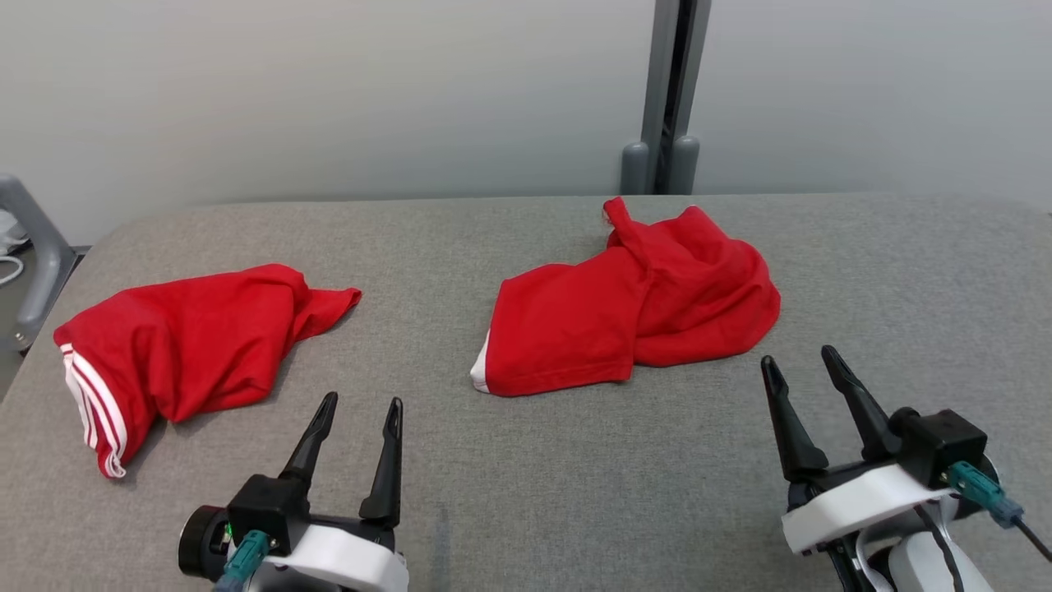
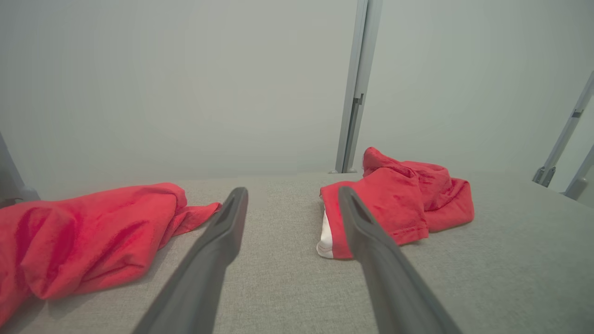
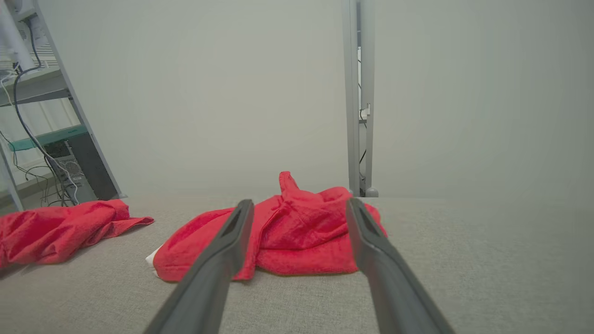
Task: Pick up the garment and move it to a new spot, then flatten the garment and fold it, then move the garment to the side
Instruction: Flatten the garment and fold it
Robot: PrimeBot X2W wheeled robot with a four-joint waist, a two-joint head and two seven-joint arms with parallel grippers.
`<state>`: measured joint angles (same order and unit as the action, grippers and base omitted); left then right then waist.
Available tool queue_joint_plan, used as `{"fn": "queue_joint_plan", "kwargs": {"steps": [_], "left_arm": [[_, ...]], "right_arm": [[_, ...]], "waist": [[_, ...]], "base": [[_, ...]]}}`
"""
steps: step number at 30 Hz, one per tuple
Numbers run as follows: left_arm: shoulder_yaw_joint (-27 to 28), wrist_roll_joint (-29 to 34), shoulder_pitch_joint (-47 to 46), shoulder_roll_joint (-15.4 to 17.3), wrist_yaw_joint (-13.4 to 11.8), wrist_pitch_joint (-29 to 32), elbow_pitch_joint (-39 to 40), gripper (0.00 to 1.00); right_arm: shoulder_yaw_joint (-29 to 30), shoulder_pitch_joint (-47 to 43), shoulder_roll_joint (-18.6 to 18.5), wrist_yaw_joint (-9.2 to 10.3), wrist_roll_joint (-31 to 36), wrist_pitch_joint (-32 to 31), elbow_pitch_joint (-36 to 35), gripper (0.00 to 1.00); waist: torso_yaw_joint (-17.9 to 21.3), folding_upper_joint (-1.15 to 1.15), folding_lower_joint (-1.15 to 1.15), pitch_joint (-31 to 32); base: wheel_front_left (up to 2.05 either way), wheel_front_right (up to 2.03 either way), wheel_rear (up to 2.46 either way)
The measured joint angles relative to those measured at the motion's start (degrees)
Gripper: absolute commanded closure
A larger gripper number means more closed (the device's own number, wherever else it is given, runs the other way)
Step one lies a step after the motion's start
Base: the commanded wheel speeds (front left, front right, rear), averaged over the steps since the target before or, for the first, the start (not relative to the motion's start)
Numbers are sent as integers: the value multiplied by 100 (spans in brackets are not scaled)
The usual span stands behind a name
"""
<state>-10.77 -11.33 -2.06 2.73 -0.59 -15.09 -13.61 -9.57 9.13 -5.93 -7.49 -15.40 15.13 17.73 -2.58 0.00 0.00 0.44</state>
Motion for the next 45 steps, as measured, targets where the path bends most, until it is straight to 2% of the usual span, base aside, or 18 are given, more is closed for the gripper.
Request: {"fn": "queue_joint_plan", "kwargs": {"steps": [9, 13, 17, 20, 25, 32, 33, 34, 35, 41, 45], "left_arm": [[-310, -120, -265, 3, -47, 0, 123, 0], [-420, -143, -421, 3, -48, 0, 126, 0], [-577, -213, -549, 4, -68, 0, 179, 0], [-657, -265, -558, 5, -104, 0, 178, 0], [-767, -336, -628, 4, -159, 0, 183, 0], [-813, -375, -690, 4, -185, 0, 204, 0], [-813, -376, -698, 4, -194, 0, 208, 0], [-816, -377, -702, 4, -200, 0, 208, 0], [-817, -377, -714, 4, -201, 0, 208, 0], [-800, -391, -764, 3, -226, 0, 199, 0], [-742, -391, -756, 4, -226, 0, 176, 0]], "right_arm": [[-546, 771, -165, 0, -300, 1, 595, 0], [-823, 1123, -290, 0, -539, 1, 1070, 0], [-1339, 1583, -468, -1, -873, 0, 1820, 0], [-1413, 1793, -494, 0, -1166, 0, 2205, 0], [-1647, 1965, -509, 0, -1558, 0, 2627, 0], [-1853, 2256, -563, 0, -1737, 0, 3065, 2], [-1906, 2284, -557, 0, -1756, 0, 3118, 51], [-1964, 2322, -556, 0, -1760, 0, 3154, 70], [-2008, 2366, -561, 0, -1759, 0, 3169, 100], [-2132, 2480, -559, 0, -1750, 0, 2965, 100], [-2241, 2482, -532, 0, -1749, 0, 2516, 100]], "waist": [[-470, 0, 0, -493], [-722, 0, 0, -699], [-1009, 0, 0, -925], [-1162, 0, 0, -1016], [-1341, 0, 0, -1124], [-1452, 0, 0, -1243], [-1459, 0, 0, -1258], [-1463, 0, 0, -1272], [-1466, 0, 0, -1287], [-1423, 0, 0, -1281], [-1322, 0, 0, -1152]], "base": [[0, 0, 0], [0, 0, 0], [0, 0, 0], [0, 0, 0], [0, 0, 0], [0, 0, 0], [0, 0, 0], [0, 0, 0], [0, 0, 0], [0, 0, 0], [0, 0, 0]]}}
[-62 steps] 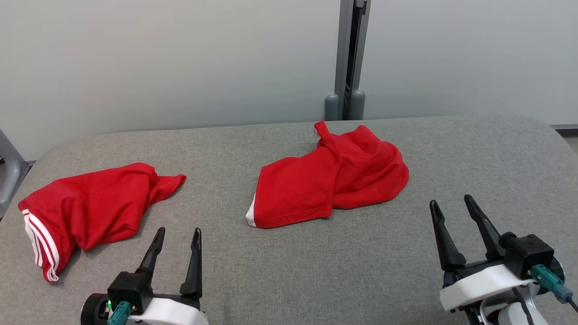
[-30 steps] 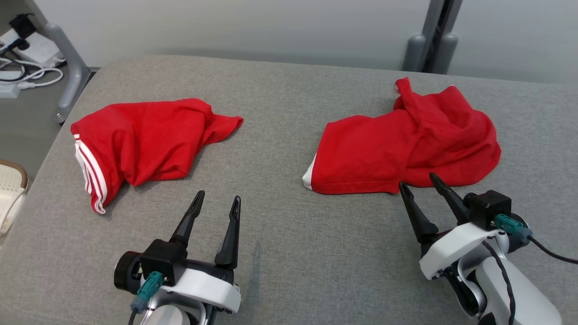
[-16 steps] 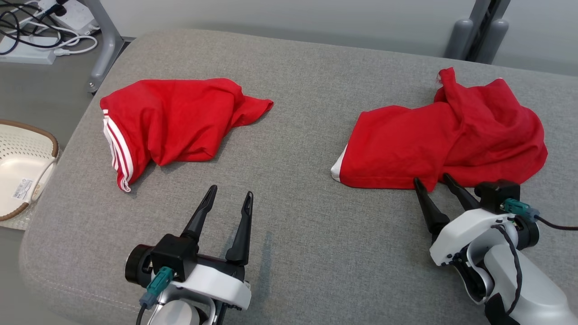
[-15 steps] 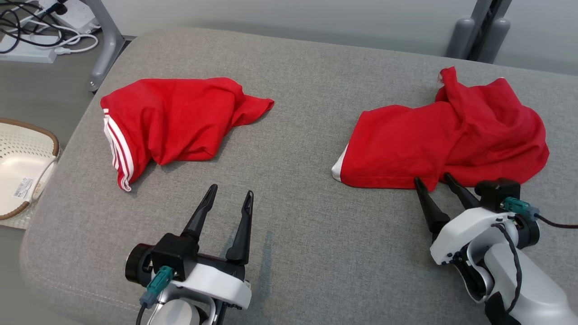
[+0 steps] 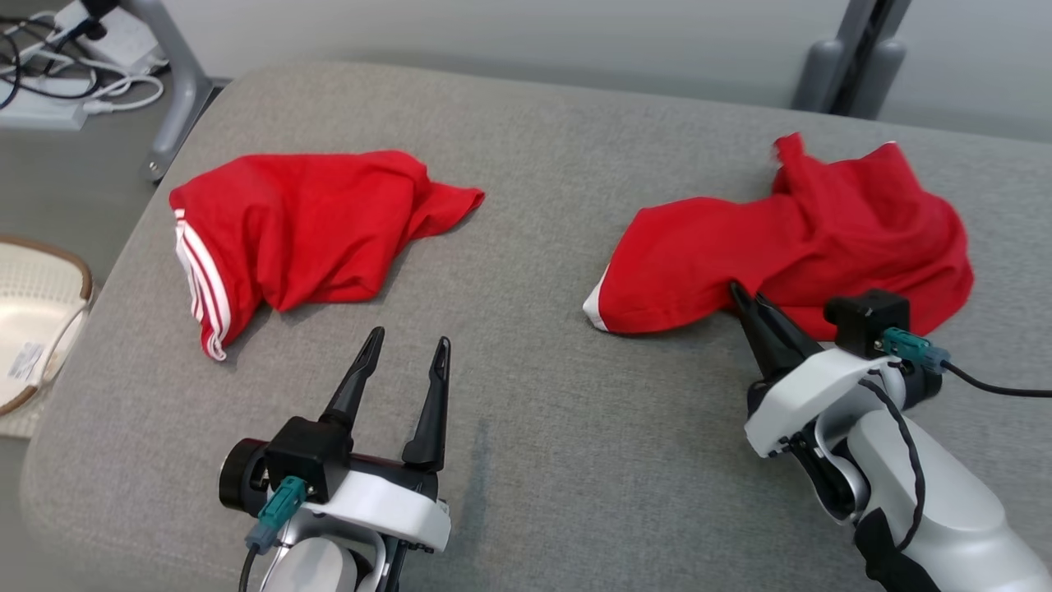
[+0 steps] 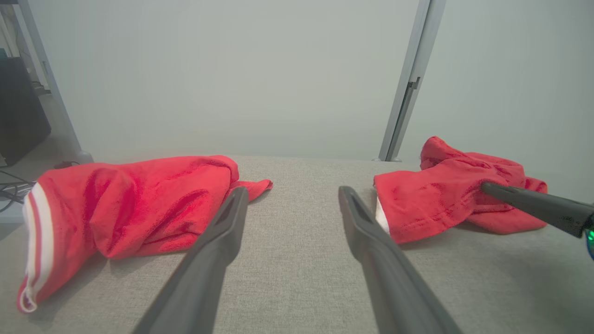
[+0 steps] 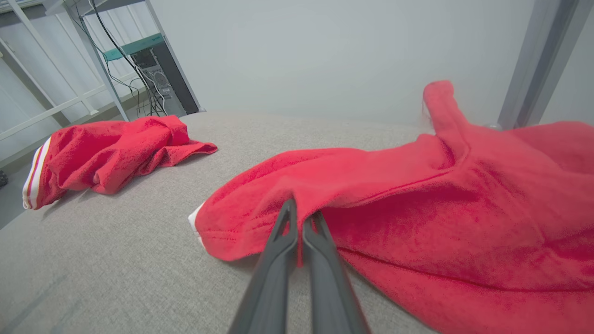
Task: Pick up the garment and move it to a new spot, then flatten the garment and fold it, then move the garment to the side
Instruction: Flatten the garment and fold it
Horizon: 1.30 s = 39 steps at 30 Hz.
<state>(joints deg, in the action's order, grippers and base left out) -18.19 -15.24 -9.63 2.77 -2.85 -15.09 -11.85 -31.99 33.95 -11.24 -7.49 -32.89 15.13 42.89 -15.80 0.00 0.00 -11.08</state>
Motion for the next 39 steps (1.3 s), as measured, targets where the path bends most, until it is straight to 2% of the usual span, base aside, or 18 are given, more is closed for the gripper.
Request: {"fn": "queue_joint_plan", "kwargs": {"steps": [9, 12, 16, 20, 24, 27, 28, 29, 31, 33, 39], "left_arm": [[193, 1, 220, -2, 2, 0, -33, 0], [261, 2, 350, 1, 2, 0, -35, 0], [334, 3, 441, 1, 2, 0, -10, 0], [350, 4, 447, -3, 2, 0, 18, 0], [324, 0, 447, 2, 9, 0, -5, 0], [311, -16, 442, -5, 8, 0, -5, 0], [308, -16, 438, -3, 9, 0, -10, 0], [296, -16, 428, -1, 11, 0, -21, 0], [277, -15, 403, 1, 27, 0, -35, 0], [268, -15, 376, -9, 27, 0, -40, 0], [267, 3, 363, -3, 53, 0, -59, 0]], "right_arm": [[-248, -108, -90, -1, 65, 0, -1078, 100], [-145, -309, -344, -1, -59, 0, -1360, 100], [-25, -728, -883, -1, -198, 0, -1493, 100], [415, -1105, -1358, 0, -301, -109, -1507, 100], [967, -1588, -1585, -1, -408, -225, -1333, 100], [1296, -1863, -1566, 0, -438, -361, -991, 100], [1360, -1904, -1544, 0, -332, -356, -849, 60], [1455, -1910, -1515, -1, -169, -367, -658, 0], [1485, -1895, -1428, 0, 116, -428, -406, 0], [1488, -1857, -1192, 0, 192, -424, -326, 0], [1423, -1538, -826, -1, 298, -137, -793, 0]], "waist": [[445, 0, 0, 508], [666, 0, 0, 678], [1001, 0, 0, 837], [1303, 0, 0, 906], [1557, 0, 0, 917], [1710, 0, 0, 911], [1757, 0, 0, 907], [1797, 0, 0, 900], [1855, 0, 0, 886], [1893, 0, 0, 883], [1914, 0, 0, 913]], "base": [[0, 0, 0], [0, 0, 0], [0, 0, 0], [0, 0, 0], [0, 0, 0], [0, 0, 0], [0, 0, 0], [0, 0, 0], [0, 0, 0], [0, 0, 0], [0, 0, 0]]}}
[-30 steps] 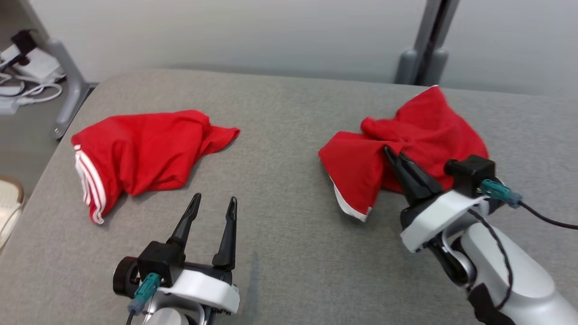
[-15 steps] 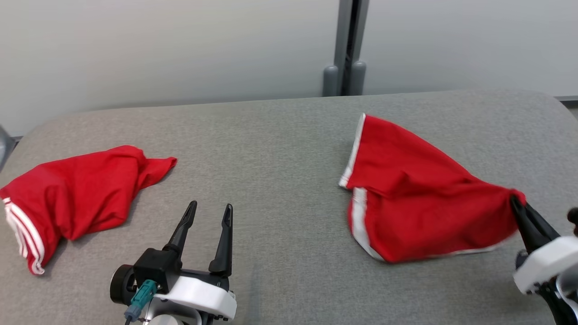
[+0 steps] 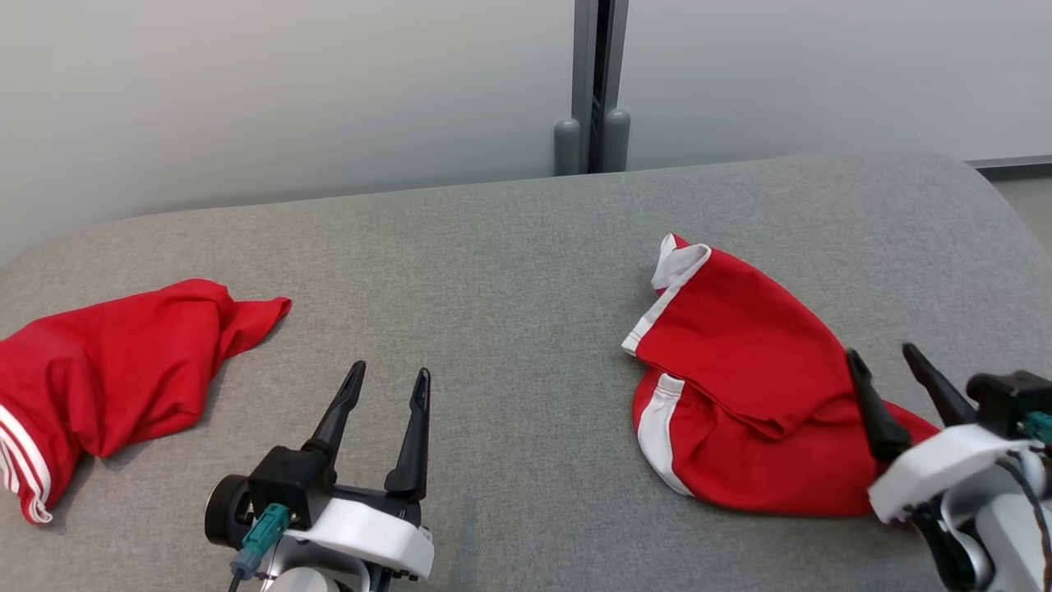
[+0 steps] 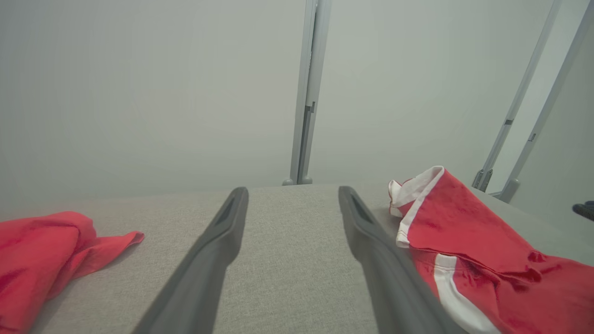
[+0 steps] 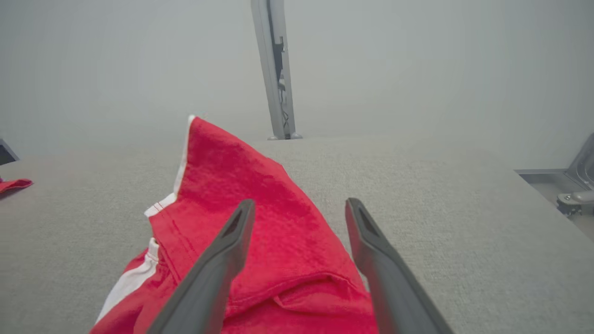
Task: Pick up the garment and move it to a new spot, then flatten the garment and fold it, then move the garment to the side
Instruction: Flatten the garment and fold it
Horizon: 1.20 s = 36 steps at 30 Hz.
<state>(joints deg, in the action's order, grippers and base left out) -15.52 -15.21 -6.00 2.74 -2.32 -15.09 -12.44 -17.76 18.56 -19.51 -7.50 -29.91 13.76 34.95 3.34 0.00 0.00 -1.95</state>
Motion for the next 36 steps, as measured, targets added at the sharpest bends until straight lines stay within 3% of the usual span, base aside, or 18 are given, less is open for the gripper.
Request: {"fn": "queue_joint_plan", "kwargs": {"steps": [9, 15, 26, 36], "left_arm": [[0, 3, 1, 1, 10, 0, 29, 0], [20, 1, 74, 3, 33, 0, 30, 0], [3, 3, 189, 2, 100, 0, 34, 0], [-253, -51, 46, 1, 100, 0, 43, 0]], "right_arm": [[-67, -26, 279, 1, 103, 124, -1405, 0], [-82, -431, 527, 0, 421, 124, -1800, 0], [116, -648, 786, 0, 732, 124, -1456, 0], [260, 693, 519, 0, 1386, 134, -26, 0]], "waist": [[-198, 0, 0, 103], [-336, 0, 0, 165], [-522, 0, 0, 183], [-857, 0, 0, -178]], "base": [[0, 0, 0], [0, 0, 0], [0, 0, 0], [0, 0, 0]]}}
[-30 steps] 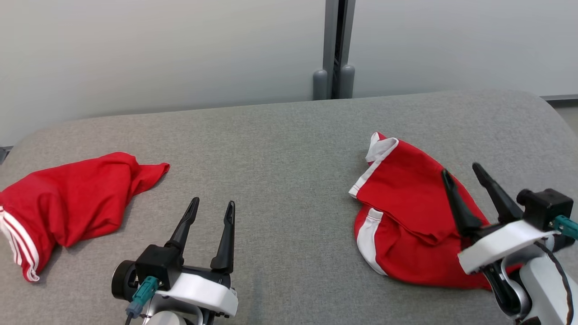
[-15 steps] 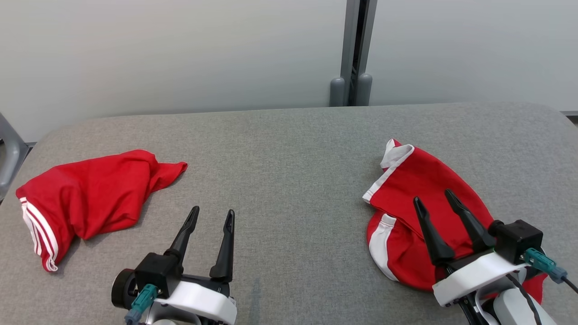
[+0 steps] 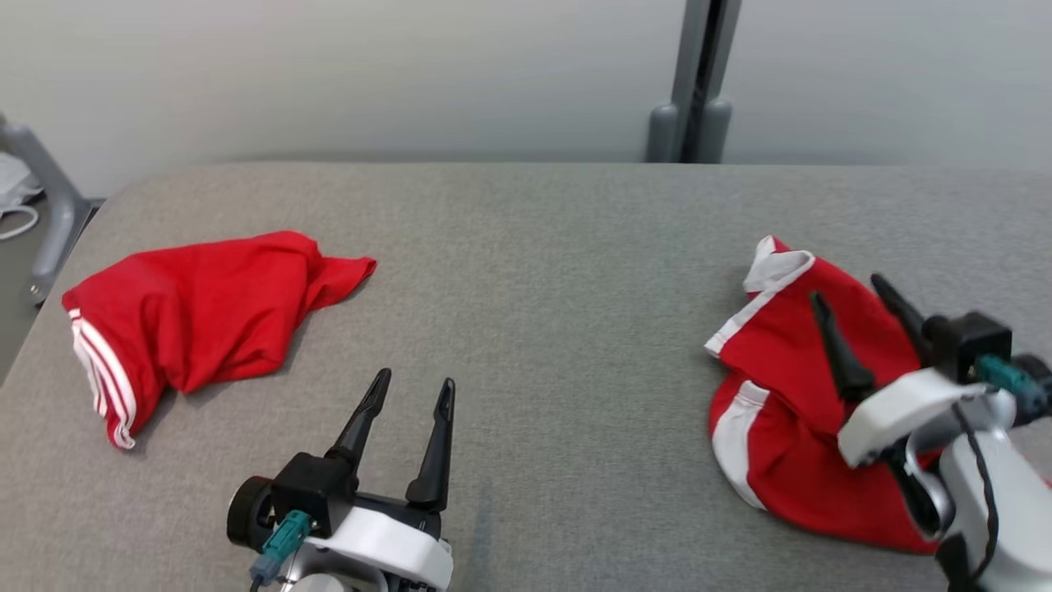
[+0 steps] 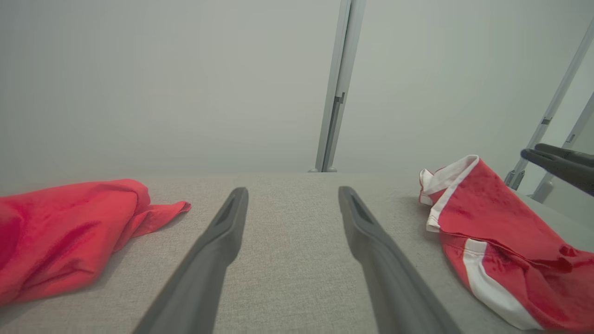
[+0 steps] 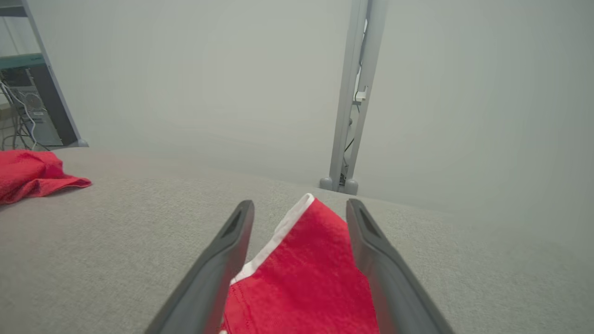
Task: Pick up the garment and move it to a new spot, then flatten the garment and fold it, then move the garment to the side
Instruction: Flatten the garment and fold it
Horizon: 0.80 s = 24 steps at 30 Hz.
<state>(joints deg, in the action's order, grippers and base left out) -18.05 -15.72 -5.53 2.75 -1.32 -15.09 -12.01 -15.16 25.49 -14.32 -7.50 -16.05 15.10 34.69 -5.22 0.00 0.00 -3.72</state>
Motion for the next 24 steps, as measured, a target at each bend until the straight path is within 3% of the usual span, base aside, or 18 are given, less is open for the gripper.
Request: {"fn": "queue_joint_plan", "kwargs": {"steps": [12, 13, 14, 19, 24], "left_arm": [[-208, -137, -213, 1, -76, 0, 5, 0], [-212, -144, -220, 1, -77, 0, 2, 0], [-215, -145, -235, 2, -79, 0, 3, 0], [-218, -163, -267, 1, -102, 0, 3, 0], [-216, -197, -269, 1, -111, 0, -4, 0]], "right_arm": [[-196, 1368, -252, 0, 402, -224, 2005, 0], [-216, 1424, -240, 0, 396, -309, 2163, 89], [-231, 1464, -230, 0, 375, -316, 2259, 100], [-498, 1708, -82, 0, 163, -189, 2366, 100], [-1121, 1852, 203, 0, -311, -96, 2079, 100]], "waist": [[-588, 0, 0, -427], [-626, 0, 0, -447], [-656, 0, 0, -461], [-717, 0, 0, -448], [-708, 0, 0, -364]], "base": [[0, 0, 0], [0, 0, 0], [0, 0, 0], [0, 0, 0], [0, 0, 0]]}}
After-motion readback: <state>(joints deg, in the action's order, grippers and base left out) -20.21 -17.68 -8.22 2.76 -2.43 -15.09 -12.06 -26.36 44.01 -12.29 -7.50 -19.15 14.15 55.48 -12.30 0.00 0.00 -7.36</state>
